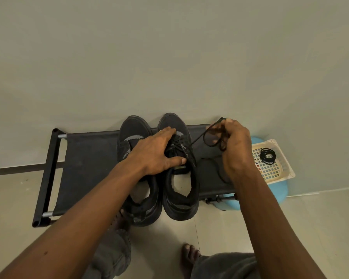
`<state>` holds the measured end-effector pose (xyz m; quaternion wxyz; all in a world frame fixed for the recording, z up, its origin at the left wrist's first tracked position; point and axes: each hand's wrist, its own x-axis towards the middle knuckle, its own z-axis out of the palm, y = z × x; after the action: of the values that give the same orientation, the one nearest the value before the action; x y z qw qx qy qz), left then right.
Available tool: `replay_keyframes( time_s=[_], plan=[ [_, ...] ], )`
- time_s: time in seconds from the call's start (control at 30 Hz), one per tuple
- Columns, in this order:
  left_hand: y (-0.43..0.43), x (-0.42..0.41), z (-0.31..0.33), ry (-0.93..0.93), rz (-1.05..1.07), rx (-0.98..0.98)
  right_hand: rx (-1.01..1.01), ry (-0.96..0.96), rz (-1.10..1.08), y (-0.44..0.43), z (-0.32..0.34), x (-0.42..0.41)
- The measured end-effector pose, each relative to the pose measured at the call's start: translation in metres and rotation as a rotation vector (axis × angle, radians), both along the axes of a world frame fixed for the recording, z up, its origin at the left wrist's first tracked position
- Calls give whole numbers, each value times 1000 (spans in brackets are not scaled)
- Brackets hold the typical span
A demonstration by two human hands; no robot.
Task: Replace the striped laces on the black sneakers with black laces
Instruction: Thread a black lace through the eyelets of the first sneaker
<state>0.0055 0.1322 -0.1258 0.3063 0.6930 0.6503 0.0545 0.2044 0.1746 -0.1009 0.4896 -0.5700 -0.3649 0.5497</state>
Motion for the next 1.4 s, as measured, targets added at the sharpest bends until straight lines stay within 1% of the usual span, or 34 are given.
replay_keyframes(
  time_s=[0.1, 0.13, 0.17, 0.2, 0.23, 0.33, 0.37, 0.4, 0.47, 0.53, 0.63, 0.83, 0.9, 1.0, 1.03, 1.17, 1.23, 1.27, 1.33, 1.4],
  plan=[
    [1, -1, 0, -4, 3, -2, -29, 410, -36, 0, 1, 1],
    [1, -1, 1, -4, 3, -1, -39, 492, -40, 0, 1, 2],
    [0, -1, 1, -2, 3, 0, -46, 502, -37, -1, 4, 1],
    [0, -1, 1, 1, 2, 1, -47, 421, -39, -1, 3, 0],
    [0, -2, 1, 4, 0, 1, -35, 275, -27, -2, 1, -1],
    [1, -2, 0, 13, 0, 2, 61, -436, 138, -6, -10, -5],
    [1, -2, -1, 16, 3, 4, 81, -621, 200, -8, -12, -6],
    [2, -3, -1, 20, 5, 6, 85, -726, 258, -11, -12, -7],
    [2, -2, -2, 22, 5, 7, 44, -818, 377, -15, -14, -9],
    [2, -2, -3, 25, 0, 5, -62, -870, 495, -17, -19, -10],
    [3, -2, -5, 25, -3, 5, -148, -916, 562, -21, -28, -15],
    [2, -1, -7, 6, 5, 10, -36, -1094, 542, -19, -23, -23],
    [1, -1, -7, -4, 6, 9, -26, -1055, 553, -16, -24, -22],
    [2, -2, -7, -13, 2, 11, -89, -898, 576, -12, -29, -18],
    [3, -2, -7, -15, -1, 10, -105, -876, 578, -11, -30, -16],
    [2, -2, -8, -23, -5, 10, -75, -943, 608, -11, -32, -15],
    [2, -2, -7, -24, -5, 5, -36, -956, 574, -11, -32, -15],
    [1, -2, -6, -21, -4, 4, -11, -933, 541, -11, -30, -15],
    [1, -3, -7, -14, 1, 6, 39, -820, 454, -10, -23, -16],
    [1, -3, -6, -18, 3, 1, 87, -635, 357, -7, -12, -16]
  ],
)
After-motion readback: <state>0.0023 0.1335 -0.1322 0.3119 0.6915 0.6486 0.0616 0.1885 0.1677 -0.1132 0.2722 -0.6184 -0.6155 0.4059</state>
